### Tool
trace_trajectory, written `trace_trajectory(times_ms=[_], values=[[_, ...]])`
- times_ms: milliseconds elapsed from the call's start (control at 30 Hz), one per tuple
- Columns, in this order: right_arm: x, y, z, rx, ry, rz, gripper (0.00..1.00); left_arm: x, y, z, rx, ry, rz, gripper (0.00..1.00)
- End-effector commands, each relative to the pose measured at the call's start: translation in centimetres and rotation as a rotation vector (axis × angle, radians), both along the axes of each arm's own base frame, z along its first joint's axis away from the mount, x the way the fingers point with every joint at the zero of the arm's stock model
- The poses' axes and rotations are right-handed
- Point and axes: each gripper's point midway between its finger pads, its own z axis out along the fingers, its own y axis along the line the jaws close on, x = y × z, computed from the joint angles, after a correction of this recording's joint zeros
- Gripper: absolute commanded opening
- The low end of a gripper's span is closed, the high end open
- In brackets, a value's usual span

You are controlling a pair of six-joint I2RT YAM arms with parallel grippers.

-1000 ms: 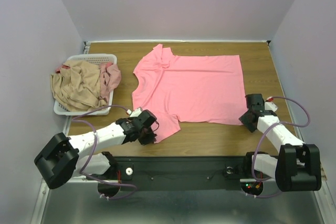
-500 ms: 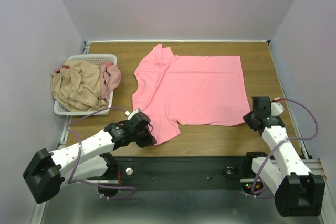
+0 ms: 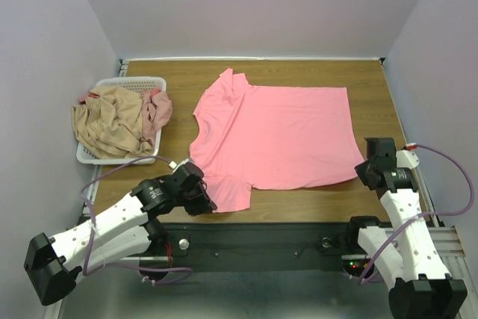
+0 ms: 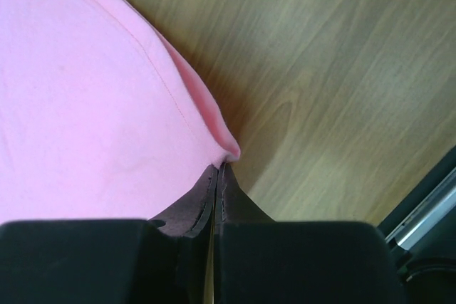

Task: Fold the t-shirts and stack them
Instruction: Fold the tshirt

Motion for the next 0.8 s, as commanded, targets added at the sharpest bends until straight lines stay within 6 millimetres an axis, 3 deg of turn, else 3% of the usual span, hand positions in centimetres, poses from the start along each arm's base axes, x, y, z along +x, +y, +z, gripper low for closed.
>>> trace_trajectory(times_ms=[0, 100, 233, 300, 433, 467, 667, 733, 767], values=[[-0.4, -0.4, 0.5, -0.007, 0.011, -0.031, 0.01, -0.1, -1.0, 1.4, -0.045, -0.006, -0.027, 0.0], [-0.2, -0.4, 0.4, -0.009, 0.012, -0.03, 0.01, 1.0, -1.7, 2.5, -0.075, -0.058, -0.019, 0.0], [0.6, 0.1, -0.3, 0.0, 0.027, 0.016, 0.0, 3.0, -4.1, 4.5, -0.112, -0.125, -0.063, 0.0], [1.0, 0.3, -0.6, 0.003, 0.04, 0.036, 0.0, 3.8, -4.6, 4.6, -0.084, -0.145, -0.089, 0.0], [2.2, -0.3, 0.1, -0.042, 0.034, 0.053, 0.0, 6.7, -5.4, 4.8, 0.026, -0.17, -0.104, 0.0], [2.3, -0.4, 0.2, -0.052, 0.039, 0.054, 0.0, 8.0, -5.9, 6.2, 0.017, -0.204, -0.089, 0.0], [5.0, -1.4, 1.7, -0.115, 0.033, 0.054, 0.01, 12.8, -5.4, 7.6, 0.037, -0.262, -0.05, 0.0], [6.1, -1.4, 1.4, -0.119, 0.051, 0.058, 0.0, 14.3, -4.7, 7.4, 0.052, -0.269, -0.037, 0.0], [6.4, -1.5, 1.2, -0.124, 0.061, 0.06, 0.0, 15.1, -4.7, 8.3, 0.047, -0.288, -0.032, 0.0]])
